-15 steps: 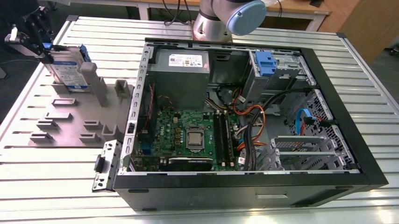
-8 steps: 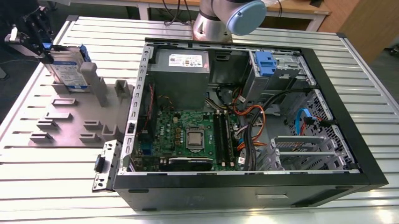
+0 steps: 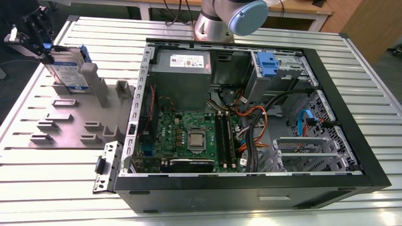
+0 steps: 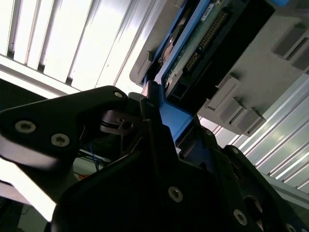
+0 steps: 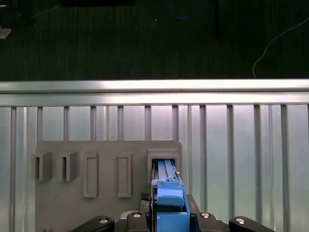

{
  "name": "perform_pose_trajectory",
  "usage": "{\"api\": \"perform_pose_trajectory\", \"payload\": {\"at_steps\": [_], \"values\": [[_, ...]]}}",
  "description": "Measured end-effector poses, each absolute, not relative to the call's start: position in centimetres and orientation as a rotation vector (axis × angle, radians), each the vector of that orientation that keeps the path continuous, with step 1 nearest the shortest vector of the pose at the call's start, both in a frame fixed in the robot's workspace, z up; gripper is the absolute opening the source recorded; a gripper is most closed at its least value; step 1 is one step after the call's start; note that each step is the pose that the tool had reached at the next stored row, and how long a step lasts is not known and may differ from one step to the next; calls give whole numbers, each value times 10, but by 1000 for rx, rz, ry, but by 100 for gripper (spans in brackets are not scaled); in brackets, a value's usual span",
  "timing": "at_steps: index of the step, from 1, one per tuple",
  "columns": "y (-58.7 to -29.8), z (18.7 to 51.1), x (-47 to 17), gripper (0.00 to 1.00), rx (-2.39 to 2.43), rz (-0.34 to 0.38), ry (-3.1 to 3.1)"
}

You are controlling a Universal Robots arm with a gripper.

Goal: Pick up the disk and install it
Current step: 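Pick up the disk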

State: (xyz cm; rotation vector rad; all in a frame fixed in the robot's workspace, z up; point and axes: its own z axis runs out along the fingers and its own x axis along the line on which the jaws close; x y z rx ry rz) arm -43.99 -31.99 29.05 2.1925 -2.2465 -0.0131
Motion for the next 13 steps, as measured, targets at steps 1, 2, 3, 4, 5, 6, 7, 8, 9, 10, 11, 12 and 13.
{"api": "perform_pose_trajectory", "payload": {"at_steps": [1,2,3,4,5,6,7,8,9,10,11,12,13], "values": [[-320,291,-440,37,2191,-13,-2248],[-320,291,-440,37,2189,-13,-2250],[-320,291,-440,37,2187,-13,-2252],[-320,291,-440,37,2185,-13,-2254],[-320,291,-440,37,2183,-13,-2255],[-320,290,-440,38,2182,-13,-2257],[-320,290,-440,38,2180,-13,-2259],[-320,291,-440,44,2178,-13,-2261],[-320,291,-440,44,2176,-13,-2262],[-320,291,-440,44,2174,-13,-2264],[-320,290,-440,44,2173,-13,-2266],[-320,290,-440,44,2171,-13,-2268],[-320,291,-440,44,2169,-13,-2269]]}}
